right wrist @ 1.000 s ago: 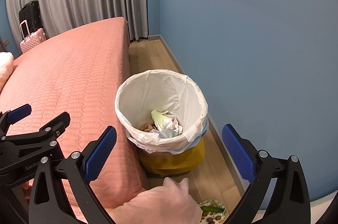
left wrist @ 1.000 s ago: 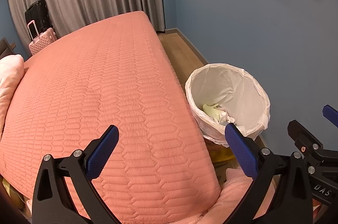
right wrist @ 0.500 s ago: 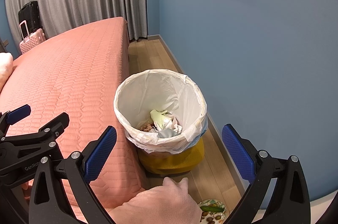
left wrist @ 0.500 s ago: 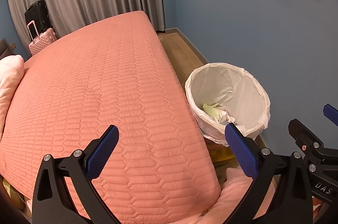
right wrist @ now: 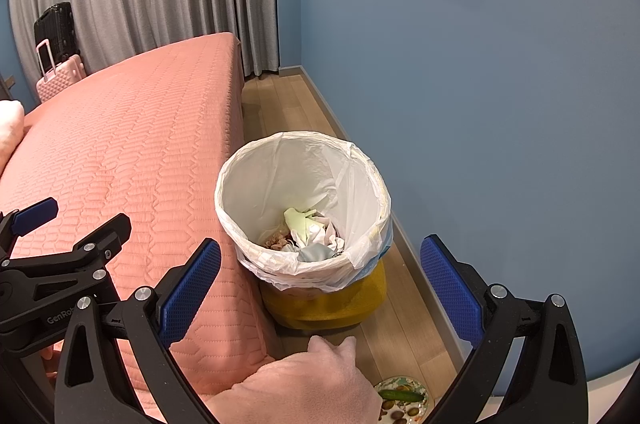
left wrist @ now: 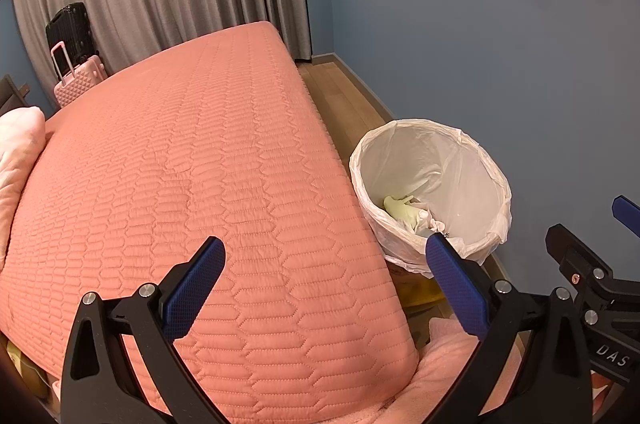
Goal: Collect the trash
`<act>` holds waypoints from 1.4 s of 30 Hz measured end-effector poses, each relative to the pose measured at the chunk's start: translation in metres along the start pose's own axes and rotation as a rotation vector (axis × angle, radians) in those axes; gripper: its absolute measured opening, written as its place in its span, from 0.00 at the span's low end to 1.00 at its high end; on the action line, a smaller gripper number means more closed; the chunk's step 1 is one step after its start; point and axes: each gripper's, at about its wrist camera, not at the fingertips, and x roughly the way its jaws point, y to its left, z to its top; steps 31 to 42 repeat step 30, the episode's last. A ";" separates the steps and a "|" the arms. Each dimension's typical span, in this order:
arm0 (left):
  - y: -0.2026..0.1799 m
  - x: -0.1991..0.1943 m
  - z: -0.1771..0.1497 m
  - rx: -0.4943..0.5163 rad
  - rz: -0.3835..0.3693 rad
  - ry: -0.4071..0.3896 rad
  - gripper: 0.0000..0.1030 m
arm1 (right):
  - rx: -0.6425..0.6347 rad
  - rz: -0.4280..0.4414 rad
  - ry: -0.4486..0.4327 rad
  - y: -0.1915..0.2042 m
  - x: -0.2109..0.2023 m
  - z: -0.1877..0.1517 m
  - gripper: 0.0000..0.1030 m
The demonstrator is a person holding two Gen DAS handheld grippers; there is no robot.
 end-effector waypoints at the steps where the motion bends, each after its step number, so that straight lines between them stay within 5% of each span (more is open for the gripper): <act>1: 0.000 0.000 0.000 0.001 -0.001 0.001 0.93 | 0.000 0.000 0.000 0.000 0.000 0.000 0.94; 42: 0.000 -0.001 -0.002 0.047 -0.009 -0.015 0.93 | 0.017 -0.006 0.006 -0.001 0.000 -0.001 0.94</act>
